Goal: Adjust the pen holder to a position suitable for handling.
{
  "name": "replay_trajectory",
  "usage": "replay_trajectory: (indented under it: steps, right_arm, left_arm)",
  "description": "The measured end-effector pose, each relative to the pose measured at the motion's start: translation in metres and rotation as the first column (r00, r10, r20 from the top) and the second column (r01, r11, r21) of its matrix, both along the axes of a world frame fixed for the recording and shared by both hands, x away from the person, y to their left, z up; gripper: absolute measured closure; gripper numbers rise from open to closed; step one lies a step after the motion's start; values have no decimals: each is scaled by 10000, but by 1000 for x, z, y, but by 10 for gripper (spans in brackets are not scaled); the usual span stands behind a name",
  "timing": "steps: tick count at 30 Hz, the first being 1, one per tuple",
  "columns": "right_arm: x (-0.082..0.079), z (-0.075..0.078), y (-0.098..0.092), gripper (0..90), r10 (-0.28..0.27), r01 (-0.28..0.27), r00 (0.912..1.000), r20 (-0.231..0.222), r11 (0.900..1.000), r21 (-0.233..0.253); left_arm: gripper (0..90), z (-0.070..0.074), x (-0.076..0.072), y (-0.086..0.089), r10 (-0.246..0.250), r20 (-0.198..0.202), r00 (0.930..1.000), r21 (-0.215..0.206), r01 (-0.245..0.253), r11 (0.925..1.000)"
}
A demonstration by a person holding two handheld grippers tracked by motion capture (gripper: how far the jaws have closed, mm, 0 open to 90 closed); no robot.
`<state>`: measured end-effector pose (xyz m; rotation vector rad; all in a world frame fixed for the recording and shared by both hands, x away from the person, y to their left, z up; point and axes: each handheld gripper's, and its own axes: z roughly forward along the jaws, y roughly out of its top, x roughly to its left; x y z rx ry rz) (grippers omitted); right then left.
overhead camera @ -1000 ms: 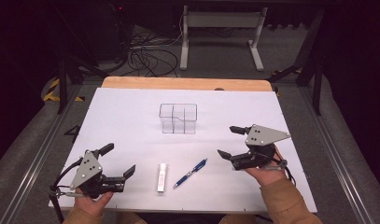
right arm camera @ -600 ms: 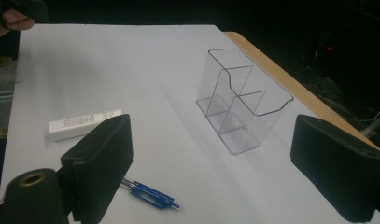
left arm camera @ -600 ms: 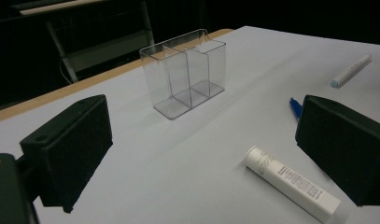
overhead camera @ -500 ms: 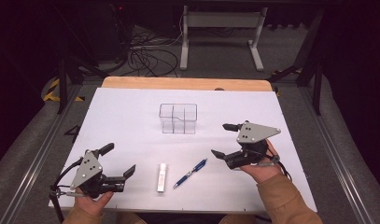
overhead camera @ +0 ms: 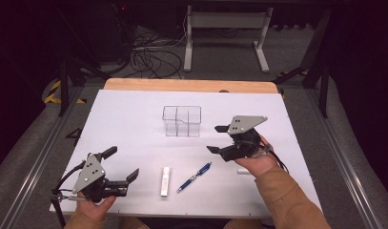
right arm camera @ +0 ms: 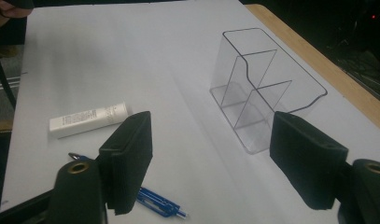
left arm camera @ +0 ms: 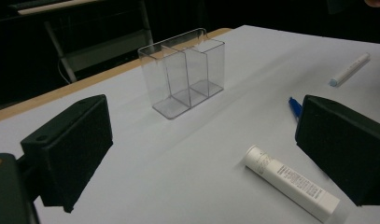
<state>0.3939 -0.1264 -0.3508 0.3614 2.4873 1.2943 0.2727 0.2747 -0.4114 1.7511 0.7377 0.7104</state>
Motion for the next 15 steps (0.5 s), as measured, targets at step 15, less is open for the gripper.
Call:
replay_trajectory:
  steps: [15]
  right_arm:
    - [28,-4,25,379,-28,61,9993,373,9959,-906]
  left_arm:
    - [48,0,0,0,-5,-15,10000,41,5,10000]
